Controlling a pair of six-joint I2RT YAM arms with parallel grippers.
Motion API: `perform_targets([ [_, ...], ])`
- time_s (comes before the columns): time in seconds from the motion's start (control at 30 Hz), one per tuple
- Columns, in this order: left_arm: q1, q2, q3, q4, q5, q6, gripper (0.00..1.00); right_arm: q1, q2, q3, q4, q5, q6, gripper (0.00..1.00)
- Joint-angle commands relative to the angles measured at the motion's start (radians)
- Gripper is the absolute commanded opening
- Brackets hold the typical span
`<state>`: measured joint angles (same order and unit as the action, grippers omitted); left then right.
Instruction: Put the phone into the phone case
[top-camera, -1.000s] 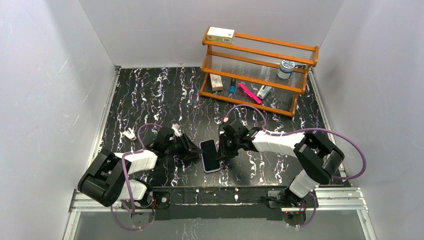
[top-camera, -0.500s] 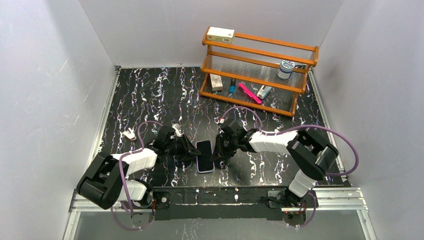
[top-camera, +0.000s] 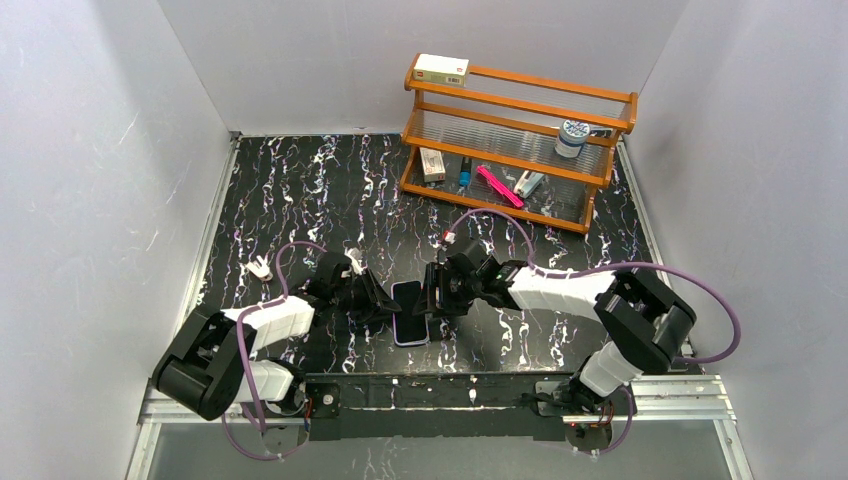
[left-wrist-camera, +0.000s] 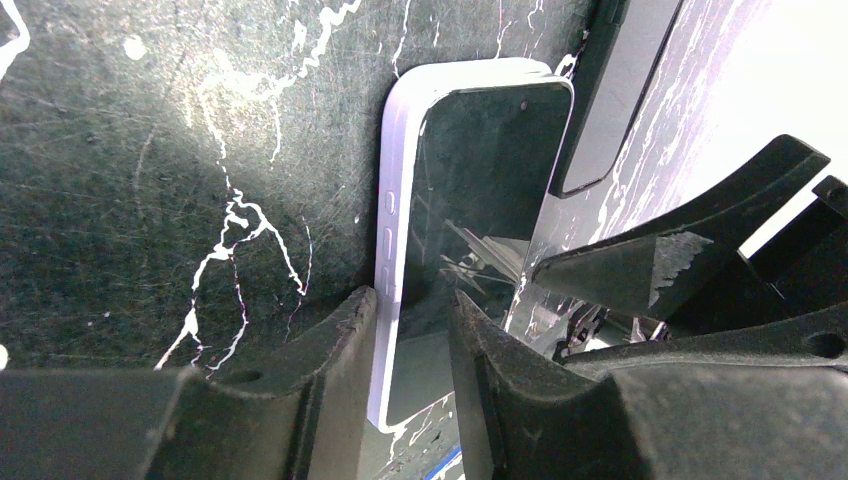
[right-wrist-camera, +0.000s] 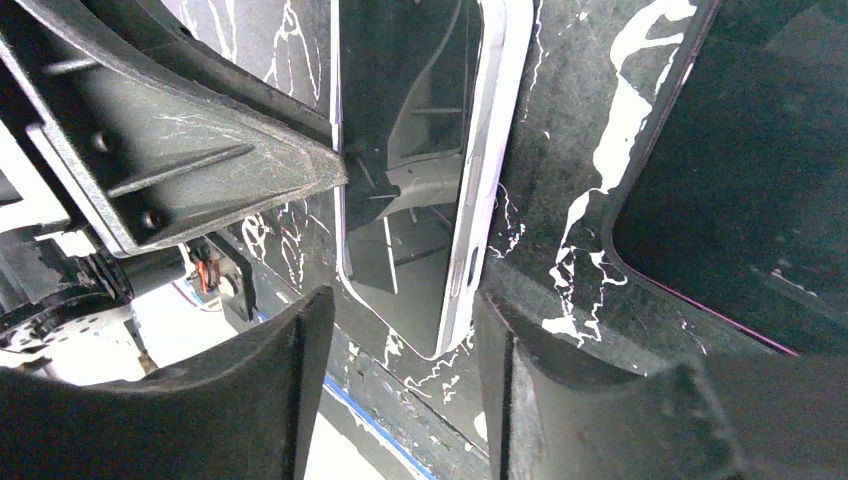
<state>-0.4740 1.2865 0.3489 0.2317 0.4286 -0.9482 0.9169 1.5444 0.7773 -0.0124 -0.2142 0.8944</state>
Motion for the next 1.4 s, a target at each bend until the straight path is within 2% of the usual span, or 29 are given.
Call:
perform_targets([
  [0.0,-0.006,0.008,0.012,-0.053,-0.006,0.019,0.31,0.001,0.001,-0.026,0.044,0.02,0.017,0.67],
  [0.2,-0.005,0.013,-0.001,-0.039,0.002,0.009,0.29,0.002,0.035,-0.04,0.119,0.039,0.038,0.74],
  [0.37,-0.006,0.003,-0.02,-0.024,0.017,-0.009,0.22,0.003,0.086,-0.036,0.166,0.017,0.05,0.75],
  [0.6,-0.006,0.035,-0.024,-0.02,0.058,-0.013,0.19,0.003,0.141,-0.036,0.258,-0.023,0.112,0.77],
  [1.0,-0.006,0.032,-0.042,0.026,0.121,0.0,0.23,-0.035,0.032,-0.127,0.617,-0.153,0.292,0.76],
  [1.13,-0.006,0.015,-0.04,-0.005,0.112,0.025,0.29,-0.045,0.043,-0.149,0.709,-0.189,0.358,0.76],
  [1.37,-0.006,-0.007,-0.034,-0.052,0.103,0.061,0.27,-0.044,0.07,-0.172,0.83,-0.227,0.414,0.75],
])
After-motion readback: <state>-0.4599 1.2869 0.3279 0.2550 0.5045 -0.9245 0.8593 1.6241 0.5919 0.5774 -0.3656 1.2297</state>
